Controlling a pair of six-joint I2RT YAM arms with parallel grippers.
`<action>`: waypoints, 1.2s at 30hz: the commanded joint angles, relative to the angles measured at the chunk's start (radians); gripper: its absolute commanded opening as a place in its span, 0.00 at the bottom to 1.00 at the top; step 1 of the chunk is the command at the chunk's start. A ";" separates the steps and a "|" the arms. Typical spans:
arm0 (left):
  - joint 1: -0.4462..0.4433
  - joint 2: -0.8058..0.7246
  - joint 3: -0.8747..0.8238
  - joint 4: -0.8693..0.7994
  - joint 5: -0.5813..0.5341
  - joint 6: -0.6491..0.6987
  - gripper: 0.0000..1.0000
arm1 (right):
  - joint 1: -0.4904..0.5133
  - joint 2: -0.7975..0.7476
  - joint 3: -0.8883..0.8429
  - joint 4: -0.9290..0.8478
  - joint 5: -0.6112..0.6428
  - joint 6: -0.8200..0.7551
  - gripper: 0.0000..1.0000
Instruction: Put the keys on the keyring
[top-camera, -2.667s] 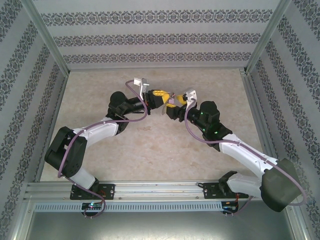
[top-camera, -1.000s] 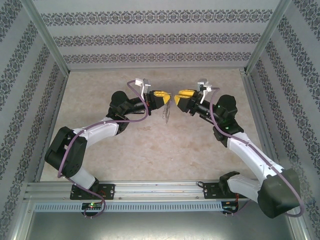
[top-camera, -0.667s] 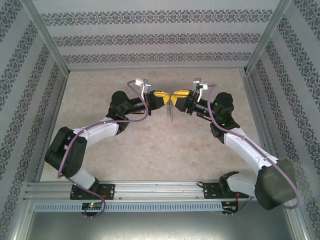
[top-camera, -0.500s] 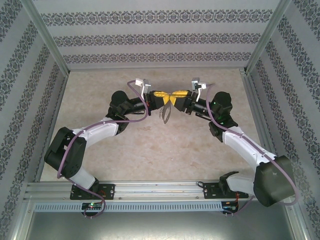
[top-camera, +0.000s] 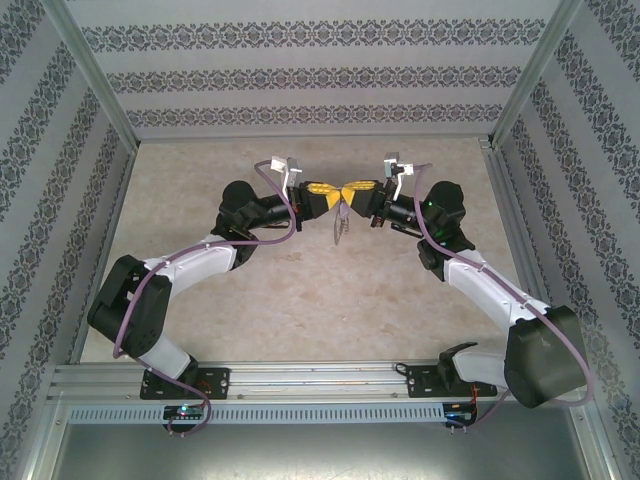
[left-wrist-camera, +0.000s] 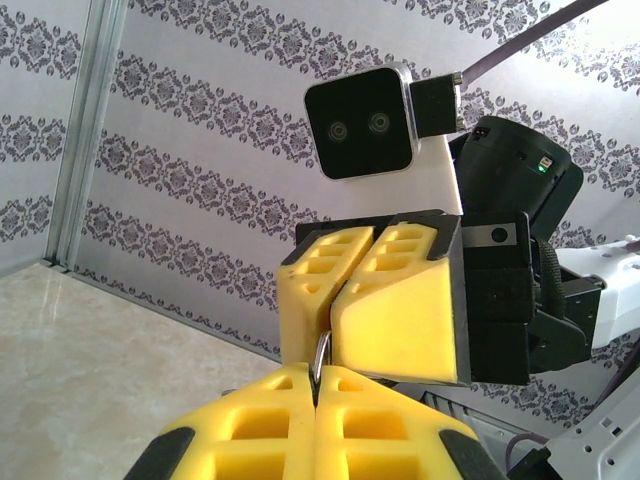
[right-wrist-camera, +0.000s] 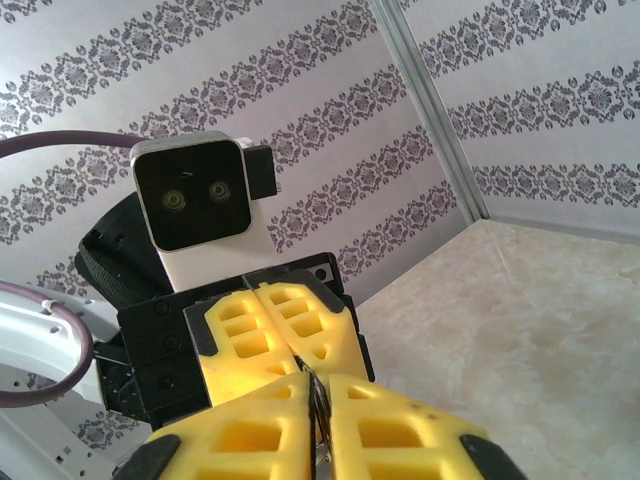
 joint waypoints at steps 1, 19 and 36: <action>-0.015 -0.035 0.036 0.008 0.014 0.022 0.00 | -0.003 0.001 0.023 0.059 -0.041 -0.001 0.06; 0.004 -0.109 0.064 -0.264 -0.006 0.192 0.30 | -0.061 -0.001 0.074 -0.096 -0.090 -0.103 0.00; 0.045 -0.118 0.281 -0.929 0.126 0.548 0.51 | -0.048 0.001 0.275 -0.719 -0.106 -0.536 0.00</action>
